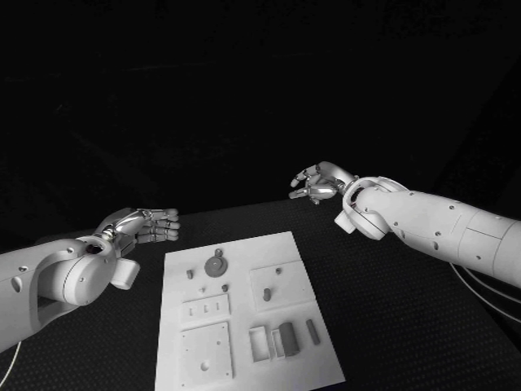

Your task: Assemble the parts on the task board

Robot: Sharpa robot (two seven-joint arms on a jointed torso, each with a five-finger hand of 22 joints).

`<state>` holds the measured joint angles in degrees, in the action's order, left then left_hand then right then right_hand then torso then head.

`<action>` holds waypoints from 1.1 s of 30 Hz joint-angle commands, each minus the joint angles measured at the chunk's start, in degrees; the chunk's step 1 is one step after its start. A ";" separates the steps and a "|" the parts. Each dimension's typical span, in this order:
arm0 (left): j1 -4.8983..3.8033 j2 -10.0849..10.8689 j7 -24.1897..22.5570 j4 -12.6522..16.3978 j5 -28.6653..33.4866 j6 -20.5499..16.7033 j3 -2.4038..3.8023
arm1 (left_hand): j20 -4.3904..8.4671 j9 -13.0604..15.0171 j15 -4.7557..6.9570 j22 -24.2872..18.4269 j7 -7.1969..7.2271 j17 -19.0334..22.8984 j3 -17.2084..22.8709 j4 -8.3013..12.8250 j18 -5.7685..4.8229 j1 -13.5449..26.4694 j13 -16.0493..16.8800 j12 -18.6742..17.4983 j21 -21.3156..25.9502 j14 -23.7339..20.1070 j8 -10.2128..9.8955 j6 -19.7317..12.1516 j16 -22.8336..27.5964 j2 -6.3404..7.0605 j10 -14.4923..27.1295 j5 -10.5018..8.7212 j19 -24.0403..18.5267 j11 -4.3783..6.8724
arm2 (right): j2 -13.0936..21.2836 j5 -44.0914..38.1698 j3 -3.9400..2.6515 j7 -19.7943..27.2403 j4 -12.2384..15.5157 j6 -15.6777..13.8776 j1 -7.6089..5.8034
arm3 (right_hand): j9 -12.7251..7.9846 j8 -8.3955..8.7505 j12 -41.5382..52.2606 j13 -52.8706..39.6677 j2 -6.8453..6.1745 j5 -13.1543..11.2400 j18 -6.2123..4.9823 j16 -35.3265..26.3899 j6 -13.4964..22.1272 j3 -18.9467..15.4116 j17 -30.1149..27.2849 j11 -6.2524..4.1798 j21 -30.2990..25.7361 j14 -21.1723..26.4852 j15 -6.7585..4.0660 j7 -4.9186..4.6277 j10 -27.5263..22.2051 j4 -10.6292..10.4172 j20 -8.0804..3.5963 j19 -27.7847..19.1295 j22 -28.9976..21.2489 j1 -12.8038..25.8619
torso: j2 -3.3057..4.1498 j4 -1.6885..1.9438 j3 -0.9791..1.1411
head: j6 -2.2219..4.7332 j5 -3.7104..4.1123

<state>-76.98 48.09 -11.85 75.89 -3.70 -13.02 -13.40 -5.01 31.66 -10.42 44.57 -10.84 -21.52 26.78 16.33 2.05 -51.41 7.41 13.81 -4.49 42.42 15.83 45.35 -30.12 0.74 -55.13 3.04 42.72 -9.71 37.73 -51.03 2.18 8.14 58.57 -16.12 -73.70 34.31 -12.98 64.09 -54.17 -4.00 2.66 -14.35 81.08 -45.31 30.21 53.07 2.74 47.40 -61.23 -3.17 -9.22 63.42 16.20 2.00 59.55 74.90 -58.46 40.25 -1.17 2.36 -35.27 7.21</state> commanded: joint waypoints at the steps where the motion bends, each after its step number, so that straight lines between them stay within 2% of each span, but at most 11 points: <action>1: -0.02 0.00 -1.19 0.31 -1.54 1.85 0.04 | 0.09 -0.10 0.04 -0.07 -0.09 -0.09 0.23 -0.20 0.28 -0.25 -0.12 0.24 0.18 0.54 0.39 0.55 0.07 -0.35 -0.48 -0.10 0.37 0.01 | -0.06 -0.38 0.01 1.96 0.05 -3.02 0.07 | -0.09 -0.06 0.47 0.09 0.25 0.14 -0.65 0.42 -0.55 -0.11 -0.08 -0.13 0.39 -0.57 -0.35 0.04 0.82 -0.02 -0.25 0.77 0.90 0.22 | 0.05 -0.03 0.01 | 0.05 -0.13; 9: -0.02 -0.07 -1.39 -0.30 -3.12 2.36 0.04 | 0.74 -0.54 0.91 -0.03 -0.07 -0.47 0.26 -0.08 0.49 -0.52 -0.42 0.15 -0.46 2.69 0.26 0.84 -0.64 -0.68 -1.23 -0.10 2.08 0.24 | 0.26 3.09 0.27 1.87 1.17 -1.39 0.32 | -0.14 -0.03 0.62 0.16 0.24 0.14 -0.65 0.57 -0.75 -0.07 -0.11 -0.22 0.52 -0.92 -0.45 0.13 1.17 -0.06 -0.42 1.11 0.89 0.28 | 0.06 0.03 -0.01 | -0.04 -0.48; 16: -0.02 0.05 -3.23 -2.69 -3.31 1.38 0.10 | 0.55 -1.18 0.36 -0.58 -0.49 0.01 -0.08 0.02 -0.13 -0.78 -1.12 -0.84 0.35 1.37 -0.48 -0.16 0.66 0.40 -0.33 -0.10 1.05 -0.26 | 0.60 6.18 0.58 2.67 2.13 -1.77 1.93 | -0.23 0.08 0.23 0.42 0.12 0.15 -0.65 0.17 -0.85 -0.02 -0.34 -0.23 0.19 -0.64 -0.45 0.14 0.79 -0.17 -0.39 0.72 0.77 0.69 | -0.01 -0.02 0.05 | -0.15 -2.23; 17: -0.02 0.05 -3.76 -3.23 -2.26 0.42 0.12 | 0.31 -1.42 -0.03 -0.84 -0.47 0.29 -0.26 0.01 -0.35 -0.85 -1.50 -1.46 0.65 0.41 -0.82 -0.73 1.37 0.78 0.46 -0.10 0.38 -0.64 | 0.61 6.74 0.59 2.54 2.16 -3.31 2.38 | -0.32 0.22 -0.33 0.74 0.04 0.14 -0.65 -0.41 -0.78 0.12 -0.64 -0.18 -0.25 -0.15 -0.40 0.10 0.21 -0.15 -0.24 0.14 0.62 0.86 | -0.03 0.04 0.05 | -0.25 -2.82; 18: -0.02 0.08 -4.04 -3.41 -1.34 -0.05 0.13 | 0.25 -1.48 -0.11 -0.90 -0.46 0.35 -0.31 0.01 -0.39 -0.85 -1.64 -1.69 0.69 0.20 -0.91 -0.89 1.53 0.87 0.80 -0.10 0.23 -0.76 | 0.63 6.93 0.61 2.38 2.24 -4.60 2.60 | -0.35 0.30 -0.60 0.91 0.00 0.18 -0.65 -0.70 -0.73 0.18 -0.78 -0.12 -0.46 0.09 -0.37 0.09 -0.04 -0.13 -0.14 -0.12 0.56 0.91 | -0.04 0.05 0.07 | -0.29 -2.99; 19: -0.02 0.18 -4.50 -3.63 0.14 -0.44 0.13 | 0.15 -1.60 -0.24 -1.01 -0.22 0.44 -0.42 0.01 -0.41 -0.88 -2.02 -2.38 0.69 -0.12 -1.08 -1.21 1.78 1.01 1.89 -0.11 0.03 -0.93 | 0.63 7.32 0.69 2.27 2.35 -5.86 2.88 | -0.48 0.58 -2.06 1.76 -0.01 0.18 -0.52 -1.97 -0.38 0.49 -1.42 0.04 -1.39 1.13 -0.18 -0.08 -1.37 -0.08 0.25 -1.36 0.27 1.03 | -0.06 0.09 0.09 | -0.40 -3.17; 23: -0.01 0.58 -6.12 -4.75 1.13 -0.49 0.15 | -0.23 -1.87 -0.65 -1.39 1.00 1.05 -0.86 0.05 -0.53 -1.05 -2.91 -3.97 0.80 -2.74 -1.47 -2.06 3.38 1.49 4.62 -0.14 -0.91 -0.27 | 1.05 11.74 1.20 2.65 3.65 -6.49 3.66 | -0.67 1.13 -8.39 5.97 -0.48 0.19 0.73 -8.34 0.38 1.45 -4.77 1.01 -6.07 6.08 0.94 -0.97 -6.39 0.05 2.11 -7.30 -1.45 1.55 | 0.03 0.11 0.09 | -0.18 -4.42; 24: 0.04 0.59 -6.38 -5.38 1.11 -0.01 0.16 | -0.45 -1.92 -0.79 -1.62 1.22 1.25 -1.03 0.06 -0.72 -1.13 -2.99 -4.04 0.93 -3.62 -1.50 -2.18 3.87 1.56 4.76 -0.15 -1.75 -0.11 | 1.10 12.65 1.47 2.97 4.27 -6.49 3.77 | -0.64 1.17 -11.52 8.51 -0.33 -0.05 1.16 -11.75 0.46 1.92 -6.81 1.32 -8.33 7.81 1.47 -1.31 -7.84 0.00 2.89 -9.54 -2.55 1.75 | -0.01 0.18 0.05 | -0.30 -4.84; 27: 0.31 0.59 -6.81 -6.23 0.73 0.62 0.16 | -0.60 -1.95 -0.85 -1.88 1.31 1.36 -1.28 0.03 -0.95 -1.18 -3.04 -4.01 0.84 -4.22 -1.49 -2.23 4.17 1.43 4.69 -0.15 -2.71 -0.01 | 1.21 14.01 1.60 3.61 5.49 -6.19 3.89 | -0.59 1.18 -16.26 12.15 -0.37 -0.03 1.71 -16.80 0.54 2.52 -9.73 1.96 -11.69 10.01 2.37 -1.72 -10.14 -0.03 3.86 -12.57 -4.37 2.22 | -0.18 0.22 -0.05 | -0.70 -5.53; 29: 0.60 0.65 -7.05 -6.61 0.36 1.37 0.16 | -0.62 -1.96 -0.87 -1.94 1.31 1.38 -1.33 0.02 -1.00 -1.23 -3.06 -3.99 0.81 -4.34 -1.46 -2.20 4.22 1.32 4.65 -0.15 -2.91 0.02 | 1.14 14.27 1.61 3.81 5.92 -5.51 3.96 | -0.47 1.07 -20.32 15.95 -0.45 0.09 2.03 -21.49 0.57 2.89 -12.62 2.40 -14.46 10.04 3.71 -2.03 -9.90 0.05 4.80 -14.05 -6.22 2.32 | -0.26 0.19 -0.03 | -0.75 -6.12; 33: 1.05 0.61 -7.42 -7.06 -0.22 2.18 0.19 | -0.62 -1.96 -0.87 -2.01 1.23 1.36 -1.39 -0.01 -1.04 -1.27 -3.05 -3.91 0.73 -4.30 -1.42 -2.15 4.18 1.11 4.50 -0.15 -3.05 0.04 | 0.89 14.33 1.66 3.82 5.42 -4.67 4.39 | -0.35 0.83 -24.78 20.40 -0.41 0.11 1.95 -26.55 0.44 2.49 -15.29 2.59 -17.25 9.70 4.81 -2.29 -9.40 0.17 5.75 -14.94 -8.13 2.11 | -0.55 0.37 -0.22 | -0.92 -6.96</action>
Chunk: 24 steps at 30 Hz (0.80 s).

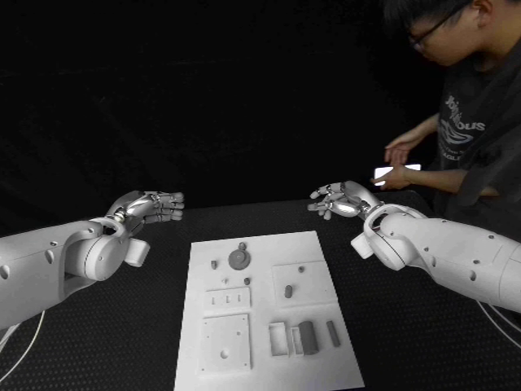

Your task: Assemble the parts on the task board

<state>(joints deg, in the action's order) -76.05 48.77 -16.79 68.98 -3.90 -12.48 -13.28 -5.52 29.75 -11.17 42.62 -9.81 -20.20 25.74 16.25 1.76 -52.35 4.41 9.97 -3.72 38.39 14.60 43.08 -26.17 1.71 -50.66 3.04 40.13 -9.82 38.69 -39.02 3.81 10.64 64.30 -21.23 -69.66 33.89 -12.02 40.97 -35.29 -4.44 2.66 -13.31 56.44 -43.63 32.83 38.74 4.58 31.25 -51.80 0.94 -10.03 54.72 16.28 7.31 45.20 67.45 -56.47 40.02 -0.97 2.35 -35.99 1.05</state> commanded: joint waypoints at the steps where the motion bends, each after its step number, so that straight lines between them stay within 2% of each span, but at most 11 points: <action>1: 0.19 -0.06 -2.55 -0.15 -0.04 1.75 0.09 | -0.12 -0.07 -0.13 -0.07 0.16 0.03 -0.38 0.07 -0.76 -0.31 -0.04 -0.05 -0.05 -0.22 -0.18 0.12 0.20 0.11 -0.01 -0.15 -0.49 0.14 | -0.05 2.32 0.03 1.29 -0.48 0.41 0.48 | 0.08 -0.17 -2.48 2.28 0.06 0.12 0.94 -2.84 -1.26 -0.15 -1.38 0.83 -1.63 0.28 0.99 -1.54 -0.67 0.10 0.61 -0.88 -1.00 0.07 | -0.36 0.19 -0.25 | -0.20 -0.90; 5: 0.40 0.09 -2.74 -0.11 -0.07 1.88 0.09 | -0.11 -0.09 -0.15 -0.12 0.05 -0.01 -0.48 0.07 -0.77 -0.28 -0.06 -0.02 -0.10 -0.06 -0.19 0.09 0.10 0.03 -0.08 -0.15 -0.54 0.10 | 0.13 2.31 0.04 0.84 -1.19 -0.32 0.92 | 0.14 -0.42 -7.40 6.99 0.14 0.23 0.89 -8.72 -1.27 -0.16 -3.72 1.22 -4.61 -0.63 2.39 -2.06 0.24 -0.02 1.65 -1.75 -2.99 -0.07 | -0.64 0.38 -0.64 | -0.23 -1.30; 9: 0.48 0.19 -2.75 -0.22 -0.09 1.88 0.09 | -0.11 -0.10 -0.18 -0.14 -0.05 -0.04 -0.54 0.09 -0.76 -0.30 -0.07 -0.01 -0.15 0.07 -0.19 0.08 0.02 -0.03 -0.12 -0.15 -0.56 0.02 | 0.27 2.31 0.05 1.23 -1.41 -0.28 1.26 | 0.17 -0.59 -8.97 8.70 0.17 0.14 0.54 -10.83 -1.35 -0.49 -4.09 1.33 -5.29 -1.66 2.25 -1.83 0.98 0.09 1.89 -1.27 -3.49 -0.13 | -0.85 0.42 -0.88 | -0.44 -1.67; 12: 0.53 0.21 -2.71 -0.25 -0.09 2.07 0.09 | -0.11 -0.11 -0.20 -0.16 -0.12 -0.05 -0.58 0.09 -0.76 -0.30 -0.07 0.00 -0.17 0.11 -0.18 0.08 -0.01 -0.06 -0.16 -0.15 -0.57 -0.03 | 0.68 1.38 0.05 1.75 -0.52 -0.77 1.45 | 0.17 -0.75 -9.42 9.54 0.31 0.14 0.12 -11.58 -1.52 -0.80 -3.79 1.18 -5.30 -3.09 1.88 -1.70 2.03 0.06 1.95 -0.28 -3.55 -0.26 | -0.96 0.40 -1.03 | -0.47 -1.72; 16: 0.59 0.20 -2.59 -0.27 -0.09 2.15 0.08 | -0.12 -0.11 -0.22 -0.17 -0.18 -0.06 -0.62 0.09 -0.76 -0.29 -0.08 0.02 -0.19 0.14 -0.17 0.09 -0.02 -0.08 -0.20 -0.15 -0.57 -0.08 | 1.61 -0.66 0.05 2.36 1.81 -1.14 1.46 | 0.18 -0.96 -9.08 9.82 0.35 0.14 -0.47 -11.58 -1.87 -1.10 -3.18 0.73 -4.75 -4.98 1.10 -1.36 3.64 0.07 1.88 1.36 -3.35 -0.46 | -1.09 0.33 -1.12 | -0.61 -1.83; 19: 0.62 0.16 -2.57 -0.31 -0.09 2.22 0.08 | -0.13 -0.12 -0.24 -0.18 -0.23 -0.06 -0.66 0.10 -0.75 -0.29 -0.08 0.03 -0.20 0.16 -0.17 0.10 -0.03 -0.08 -0.23 -0.15 -0.57 -0.13 | 2.57 -2.24 0.03 2.69 4.11 -1.88 1.45 | 0.15 -1.09 -8.89 10.00 0.29 0.13 -0.81 -11.76 -2.15 -1.31 -2.70 0.45 -4.52 -5.98 0.69 -1.14 4.54 0.09 1.88 2.22 -3.21 -0.62 | -1.09 0.22 -1.08 | -0.60 -1.75; 24: 0.65 0.05 -2.55 -0.36 -0.10 2.35 0.08 | -0.14 -0.12 -0.26 -0.20 -0.28 -0.07 -0.70 0.11 -0.74 -0.29 -0.09 0.04 -0.22 0.17 -0.16 0.11 -0.04 -0.09 -0.26 -0.15 -0.57 -0.16 | 3.20 -2.91 0.02 2.56 5.20 -2.39 1.40 | 0.10 -1.16 -8.58 10.08 0.12 0.14 -1.15 -11.80 -2.39 -1.54 -2.10 0.19 -4.22 -6.97 0.23 -0.92 5.45 0.14 1.87 3.07 -2.99 -0.84 | -1.07 0.21 -1.03 | -0.62 -1.51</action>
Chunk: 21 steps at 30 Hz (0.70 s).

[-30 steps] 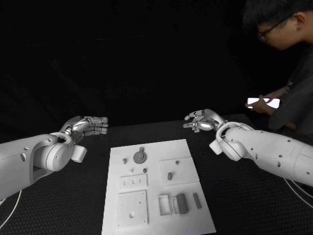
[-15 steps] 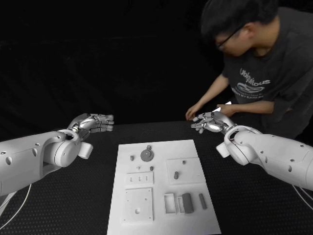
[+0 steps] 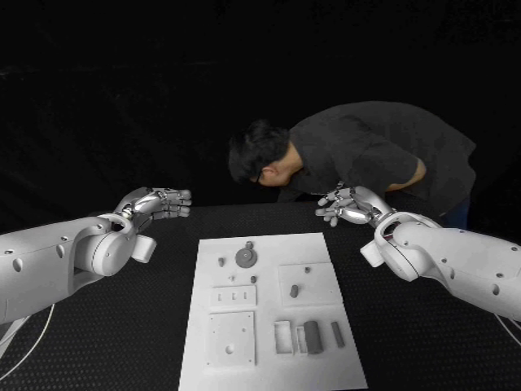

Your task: Assemble the parts on the task board

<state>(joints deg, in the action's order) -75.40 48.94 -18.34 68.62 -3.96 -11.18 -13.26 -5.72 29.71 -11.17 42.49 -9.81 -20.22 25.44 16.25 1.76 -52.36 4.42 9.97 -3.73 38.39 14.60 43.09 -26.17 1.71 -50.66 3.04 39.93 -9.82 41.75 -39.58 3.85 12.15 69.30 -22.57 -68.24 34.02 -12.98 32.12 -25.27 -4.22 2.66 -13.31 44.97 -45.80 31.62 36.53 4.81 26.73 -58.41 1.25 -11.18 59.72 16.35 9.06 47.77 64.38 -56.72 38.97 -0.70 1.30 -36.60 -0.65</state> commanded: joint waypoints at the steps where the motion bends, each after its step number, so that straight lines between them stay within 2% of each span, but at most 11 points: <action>1: 0.00 -0.15 -0.99 0.02 -0.03 1.09 0.06 | 0.07 -0.08 -0.27 -0.07 -0.29 -0.05 -0.40 0.10 -0.74 -0.28 -0.10 0.04 -0.22 0.17 -0.16 0.11 -0.04 -0.08 -0.27 -0.15 -0.37 -0.17 | 0.12 -2.48 -0.02 0.89 0.02 -1.15 -0.02 | -0.04 -0.20 0.30 0.08 -0.12 0.14 -1.18 -0.36 -0.25 -0.36 0.18 -0.07 0.33 -0.44 -0.11 0.25 0.52 0.07 0.13 0.57 0.11 -0.61 | 0.00 -0.05 0.04 | -0.02 0.32; 8: 0.01 -0.17 -0.87 -0.01 -0.03 1.28 0.06 | 0.05 -0.09 -0.31 -0.09 -0.38 -0.06 -0.46 0.11 -0.72 -0.28 -0.11 0.06 -0.24 0.18 -0.15 0.12 -0.05 -0.09 -0.31 -0.15 -0.37 -0.25 | 0.30 -3.29 -0.02 0.61 -0.07 -1.25 -0.02 | -0.19 -0.27 2.07 -0.85 -0.30 0.12 -1.69 0.51 -0.74 -0.94 1.97 -0.63 1.28 -2.36 -1.04 0.76 2.46 0.13 0.00 2.35 0.86 -1.19 | 0.11 0.07 0.14 | 0.04 0.58; 11: 0.03 -0.21 -0.88 -0.08 -0.03 1.34 0.06 | 0.04 -0.09 -0.34 -0.10 -0.42 -0.06 -0.49 0.11 -0.71 -0.27 -0.11 0.07 -0.25 0.19 -0.14 0.12 -0.05 -0.10 -0.34 -0.15 -0.37 -0.29 | 0.37 -3.77 -0.02 0.56 0.00 -1.26 -0.02 | -0.32 -0.26 3.64 -2.22 -0.34 0.12 -1.69 1.82 -1.05 -1.39 3.51 -0.95 2.01 -2.87 -1.62 0.99 2.87 0.11 -0.41 3.28 1.51 -1.50 | 0.08 0.07 0.11 | 0.01 0.60; 21: 0.04 -0.21 -1.02 -0.31 -0.03 1.37 0.06 | 0.01 -0.09 -0.36 -0.12 -0.48 -0.06 -0.57 0.11 -0.69 -0.24 -0.11 0.08 -0.26 0.20 -0.13 0.14 -0.05 -0.08 -0.38 -0.15 -0.38 -0.34 | 0.52 -5.39 -0.01 0.41 -0.25 -0.96 -0.02 | -0.60 -0.12 6.62 -5.41 -0.48 0.17 -1.69 4.21 -1.53 -1.87 6.43 -1.30 3.09 -3.25 -2.46 1.32 2.86 0.11 -1.06 4.51 2.76 -1.99 | 0.06 0.09 0.06 | -0.14 0.77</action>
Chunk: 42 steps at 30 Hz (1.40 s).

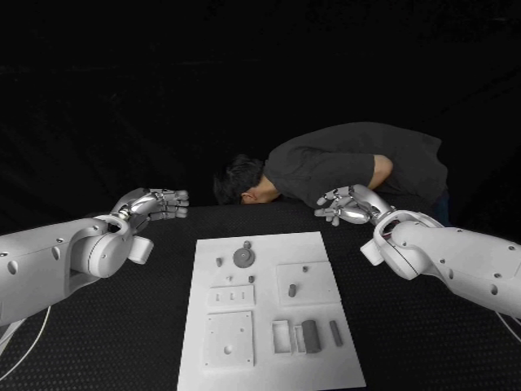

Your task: Assemble the parts on the task board

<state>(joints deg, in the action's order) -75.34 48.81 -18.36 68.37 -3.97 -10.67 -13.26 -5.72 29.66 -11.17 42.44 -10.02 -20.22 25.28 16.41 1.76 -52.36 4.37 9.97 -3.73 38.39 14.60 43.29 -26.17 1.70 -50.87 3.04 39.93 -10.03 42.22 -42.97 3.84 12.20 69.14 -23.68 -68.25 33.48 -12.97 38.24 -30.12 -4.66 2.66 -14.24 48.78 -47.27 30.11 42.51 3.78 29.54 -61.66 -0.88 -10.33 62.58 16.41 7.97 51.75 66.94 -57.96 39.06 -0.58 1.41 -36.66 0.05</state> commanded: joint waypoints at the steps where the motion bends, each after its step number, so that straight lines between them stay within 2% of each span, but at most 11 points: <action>1: -0.02 -0.10 -1.08 -0.11 -0.03 0.92 0.06 | 0.01 -0.05 -0.36 -0.07 -0.27 -0.05 -0.41 -0.05 -0.69 -0.24 -0.07 0.08 -0.26 0.19 -0.13 -0.06 -0.05 -0.08 -0.17 -0.15 -0.38 -0.13 | 0.04 -2.35 -0.01 0.27 -0.16 0.56 0.00 | -0.10 -0.09 1.01 -1.14 0.00 0.17 -0.76 0.83 -0.12 -0.39 0.89 -0.33 0.47 -0.05 -0.47 0.51 0.01 0.05 -0.08 0.73 0.42 -0.84 | -0.02 -0.03 -0.07 | -0.09 0.11; 3: 0.00 -0.16 -1.50 -0.13 -0.09 0.93 0.06 | 0.00 -0.05 -0.37 -0.07 -0.28 -0.05 -0.42 -0.05 -0.68 -0.23 -0.07 0.09 -0.26 0.19 -0.12 -0.05 -0.05 -0.08 -0.18 -0.15 -0.38 -0.14 | 0.00 -3.03 -0.01 -0.13 -0.36 1.77 0.00 | -0.14 -0.06 1.38 -1.64 -0.01 0.15 -0.76 1.14 -0.16 -0.41 1.24 -0.40 0.60 -0.02 -0.57 0.52 -0.10 0.06 -0.17 0.86 0.60 -0.91 | -0.02 -0.03 -0.07 | -0.09 0.11; 12: 0.30 -0.25 -1.99 -0.27 -0.69 1.20 0.07 | -0.05 -0.02 -0.40 -0.16 -0.32 -0.08 -0.53 -0.04 -0.58 -0.33 -0.03 0.31 -0.30 0.34 0.07 0.25 -0.13 -0.47 -0.68 -0.15 -0.41 -0.19 | -0.22 -4.11 0.00 -0.58 -1.33 3.13 0.00 | -0.18 -0.01 1.67 -2.24 -0.04 0.13 -0.76 1.32 -0.21 -0.43 1.62 -0.37 0.60 0.25 -0.59 0.53 -0.44 0.05 -0.20 0.77 0.79 -0.90 | -0.03 0.00 -0.05 | -0.25 0.17; 31: 0.30 -0.12 -1.60 -0.13 -0.69 1.36 0.07 | -0.08 -0.03 -0.39 -0.22 -0.28 -0.10 -0.71 -0.01 -0.53 -0.30 -0.05 0.35 -0.33 0.43 0.15 0.39 -0.18 -0.43 -0.85 -0.15 -0.41 -0.19 | -0.22 -4.11 0.00 -0.88 -1.40 2.50 0.00 | -0.19 -0.04 1.95 -2.83 0.02 0.13 -0.76 1.53 -0.39 -0.38 1.98 -0.41 0.64 0.34 -0.62 0.57 -0.61 0.04 -0.22 0.81 0.99 -0.92 | -0.02 -0.14 0.11 | -0.29 0.30; 42: 0.34 -0.15 -1.48 -0.20 -0.69 1.51 0.07 | -0.08 -0.05 -0.40 -0.24 -0.32 -0.09 -0.77 -0.01 -0.52 -0.29 -0.07 0.33 -0.33 0.42 0.13 0.35 -0.17 -0.39 -0.84 -0.16 -0.41 -0.20 | 0.12 -4.19 0.00 -0.58 -0.53 1.96 0.01 | -0.22 0.01 3.31 -4.56 -0.10 0.10 -0.76 2.88 -0.54 -0.51 3.16 -0.62 1.34 -0.32 -1.12 0.77 -0.10 0.05 -0.61 1.75 1.69 -0.92 | -0.05 -0.03 0.06 | -0.29 0.63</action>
<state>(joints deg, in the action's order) -74.99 48.73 -19.12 68.12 -4.46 -10.00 -13.25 -5.73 29.68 -11.37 42.26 -10.23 -20.23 24.97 16.42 1.76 -52.59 4.39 9.97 -3.78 38.59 14.60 43.50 -26.17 1.47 -51.49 3.04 39.94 -10.23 42.32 -46.53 3.85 11.23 68.45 -21.74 -68.25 33.35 -12.97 41.44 -34.60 -4.68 2.66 -14.23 51.53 -47.63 29.89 45.61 3.37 30.72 -61.97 -1.67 -9.93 62.16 16.51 7.37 53.15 68.61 -58.39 39.02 -0.65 1.49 -36.97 0.63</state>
